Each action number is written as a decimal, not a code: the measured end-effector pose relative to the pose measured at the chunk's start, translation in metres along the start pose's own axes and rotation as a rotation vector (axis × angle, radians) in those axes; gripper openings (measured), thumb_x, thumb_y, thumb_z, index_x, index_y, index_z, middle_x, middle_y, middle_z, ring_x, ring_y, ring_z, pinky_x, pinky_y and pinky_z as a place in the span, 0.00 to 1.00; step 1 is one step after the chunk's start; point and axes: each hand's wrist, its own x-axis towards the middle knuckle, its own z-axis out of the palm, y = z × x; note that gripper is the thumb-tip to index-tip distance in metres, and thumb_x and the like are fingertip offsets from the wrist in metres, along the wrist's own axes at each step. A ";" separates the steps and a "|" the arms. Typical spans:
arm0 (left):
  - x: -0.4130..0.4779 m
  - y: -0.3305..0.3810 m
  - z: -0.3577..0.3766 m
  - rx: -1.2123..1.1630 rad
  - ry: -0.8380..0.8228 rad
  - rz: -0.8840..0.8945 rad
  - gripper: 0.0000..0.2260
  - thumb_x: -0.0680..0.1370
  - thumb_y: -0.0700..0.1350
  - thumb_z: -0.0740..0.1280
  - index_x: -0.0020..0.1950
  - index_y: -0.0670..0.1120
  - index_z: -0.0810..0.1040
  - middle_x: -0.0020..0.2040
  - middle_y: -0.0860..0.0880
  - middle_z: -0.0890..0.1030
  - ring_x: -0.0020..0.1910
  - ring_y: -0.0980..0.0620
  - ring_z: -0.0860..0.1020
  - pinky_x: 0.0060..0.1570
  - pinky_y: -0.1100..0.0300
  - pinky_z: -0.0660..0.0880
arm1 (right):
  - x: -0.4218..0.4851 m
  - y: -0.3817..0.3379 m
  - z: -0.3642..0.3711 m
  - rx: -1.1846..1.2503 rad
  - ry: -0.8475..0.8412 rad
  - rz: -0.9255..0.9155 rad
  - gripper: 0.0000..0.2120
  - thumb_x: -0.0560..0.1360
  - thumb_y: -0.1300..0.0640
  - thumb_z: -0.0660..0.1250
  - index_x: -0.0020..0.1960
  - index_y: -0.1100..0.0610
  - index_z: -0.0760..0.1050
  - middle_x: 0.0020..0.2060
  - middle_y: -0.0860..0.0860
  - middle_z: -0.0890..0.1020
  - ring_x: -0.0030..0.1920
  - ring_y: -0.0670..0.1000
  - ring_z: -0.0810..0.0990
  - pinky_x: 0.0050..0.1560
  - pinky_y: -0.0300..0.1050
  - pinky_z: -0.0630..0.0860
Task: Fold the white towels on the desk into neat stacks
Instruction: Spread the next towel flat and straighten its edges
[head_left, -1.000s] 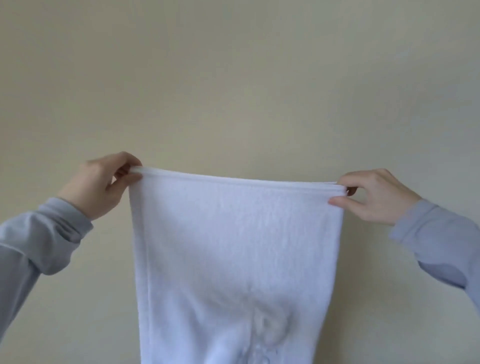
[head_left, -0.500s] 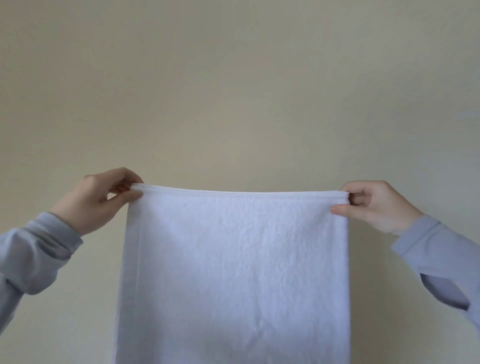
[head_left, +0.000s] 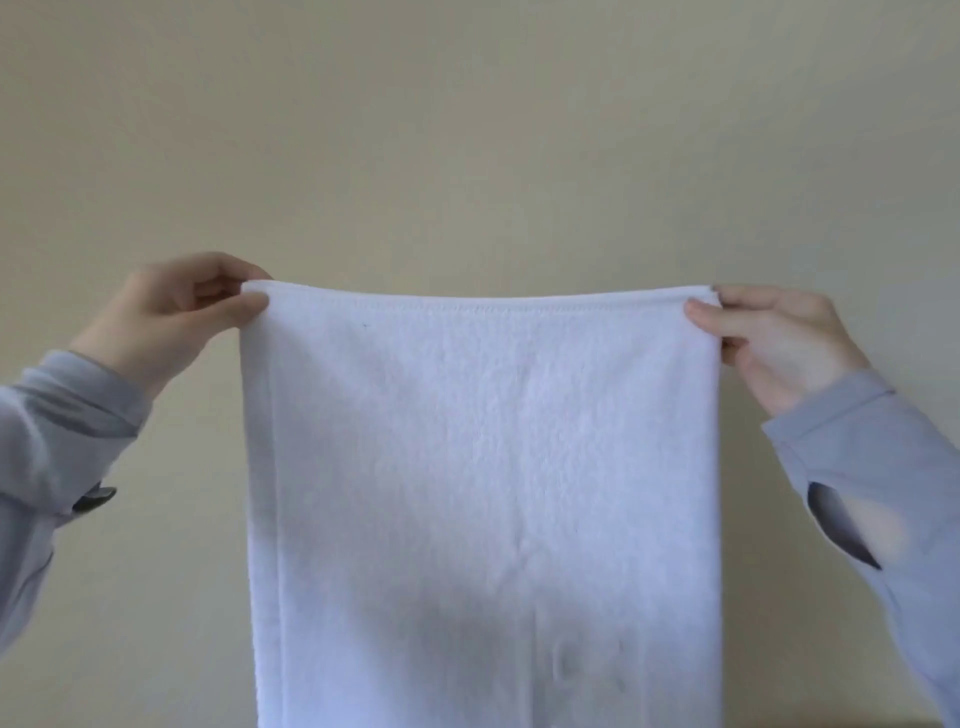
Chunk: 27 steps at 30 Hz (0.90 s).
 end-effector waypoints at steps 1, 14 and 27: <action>-0.003 -0.001 -0.002 -0.100 0.053 0.022 0.10 0.77 0.36 0.64 0.45 0.50 0.80 0.41 0.57 0.82 0.43 0.62 0.78 0.48 0.73 0.73 | -0.002 0.000 0.001 0.027 0.061 -0.122 0.04 0.67 0.65 0.73 0.39 0.57 0.82 0.34 0.48 0.85 0.36 0.46 0.82 0.39 0.37 0.79; -0.041 -0.024 0.030 0.364 0.156 0.001 0.08 0.76 0.45 0.66 0.43 0.59 0.76 0.41 0.59 0.81 0.40 0.69 0.76 0.42 0.78 0.69 | -0.011 0.048 0.003 -0.390 0.075 -0.218 0.13 0.68 0.66 0.73 0.35 0.49 0.77 0.30 0.44 0.80 0.32 0.41 0.77 0.39 0.35 0.74; -0.039 -0.028 0.032 0.009 0.242 -0.180 0.10 0.77 0.41 0.64 0.43 0.56 0.79 0.42 0.56 0.78 0.40 0.58 0.75 0.40 0.65 0.73 | -0.012 0.042 0.013 -0.241 0.035 -0.101 0.09 0.67 0.64 0.74 0.37 0.52 0.79 0.27 0.40 0.80 0.30 0.38 0.77 0.34 0.29 0.72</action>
